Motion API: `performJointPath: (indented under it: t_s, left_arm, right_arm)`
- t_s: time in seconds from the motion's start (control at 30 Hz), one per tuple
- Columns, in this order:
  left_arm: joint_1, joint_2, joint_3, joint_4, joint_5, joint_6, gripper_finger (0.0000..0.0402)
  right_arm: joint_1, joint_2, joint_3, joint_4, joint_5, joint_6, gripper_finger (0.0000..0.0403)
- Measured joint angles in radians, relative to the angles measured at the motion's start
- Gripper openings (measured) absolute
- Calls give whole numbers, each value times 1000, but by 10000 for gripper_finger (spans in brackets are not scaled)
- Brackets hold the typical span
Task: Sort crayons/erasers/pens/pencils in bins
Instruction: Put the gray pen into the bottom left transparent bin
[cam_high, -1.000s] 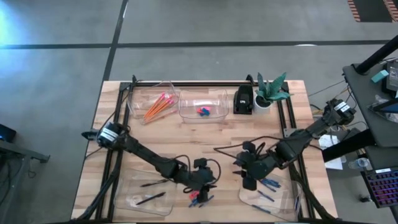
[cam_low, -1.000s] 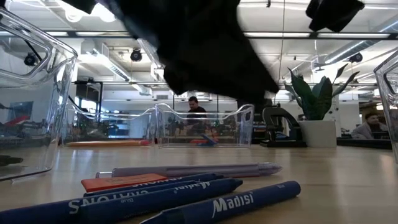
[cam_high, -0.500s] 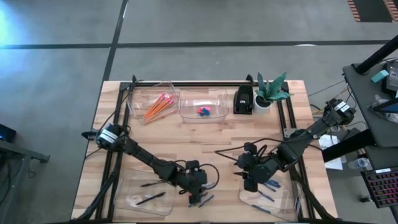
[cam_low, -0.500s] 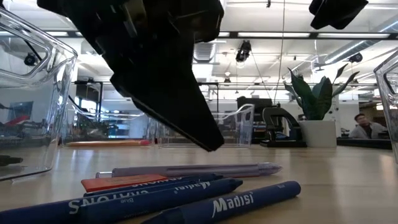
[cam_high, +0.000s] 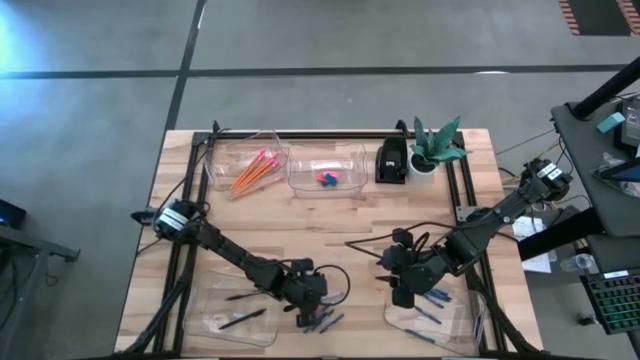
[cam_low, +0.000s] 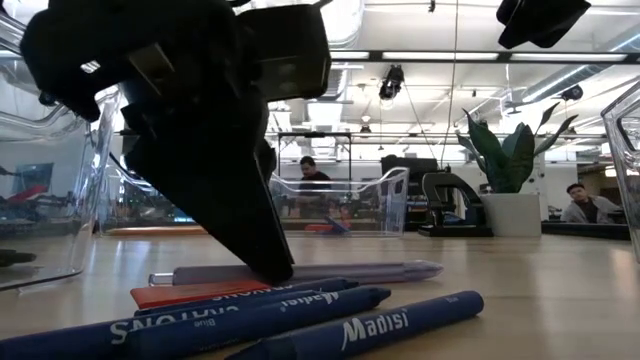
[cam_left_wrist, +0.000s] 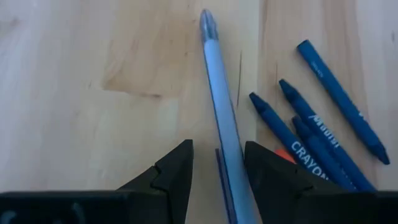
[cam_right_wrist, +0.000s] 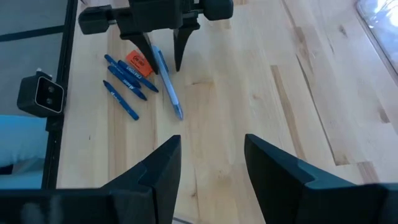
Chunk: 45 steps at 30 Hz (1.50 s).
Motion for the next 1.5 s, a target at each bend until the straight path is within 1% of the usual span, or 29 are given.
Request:
performJointPath:
  t_s: [0.13, 0.23, 0.3, 0.47, 0.53, 0.77, 1.0, 1.13, 1.17, 1.23, 1.33, 1.5]
  left_arm:
    - [2, -1, 0, -27, -6, 0, 133]
    - [9, -1, 1, -33, -9, 1, 118]
    - [13, -1, 0, -37, -9, 0, 97]
    - [21, -2, 0, -40, -13, 0, 26]
    - [23, -2, 7, -42, -13, 0, 14]
    - [31, -17, 33, -62, -11, 13, 18]
    - [41, -155, 30, -49, -15, 60, 17]
    - [48, -242, 28, -90, -34, 85, 17]
    - [48, -269, 29, -125, -33, 78, 17]
    - [48, -315, 29, -200, -23, 38, 17]
    - [44, -389, 24, -321, 23, -65, 16]
    - [-13, -512, 11, -375, 95, -235, 16]
  right_arm:
    - [0, 0, 0, 0, 1, 0, 166]
    - [0, 0, 0, 0, 1, 0, 166]
    - [0, 0, 0, 0, 1, 0, 166]
    - [0, 0, 0, 0, 1, 0, 166]
    - [0, 0, 0, 0, 14, 0, 166]
    - [0, 0, 0, 0, 16, 0, 166]
    - [0, 0, 0, -5, 16, 0, 166]
    - [0, 0, 0, -10, 16, 0, 166]
    - [2, 0, 0, -12, 16, 0, 166]
    - [6, 0, 0, -16, 16, 12, 166]
    - [17, -1, -1, -27, 15, 16, 166]
    - [33, -1, -3, -27, 16, 16, 166]
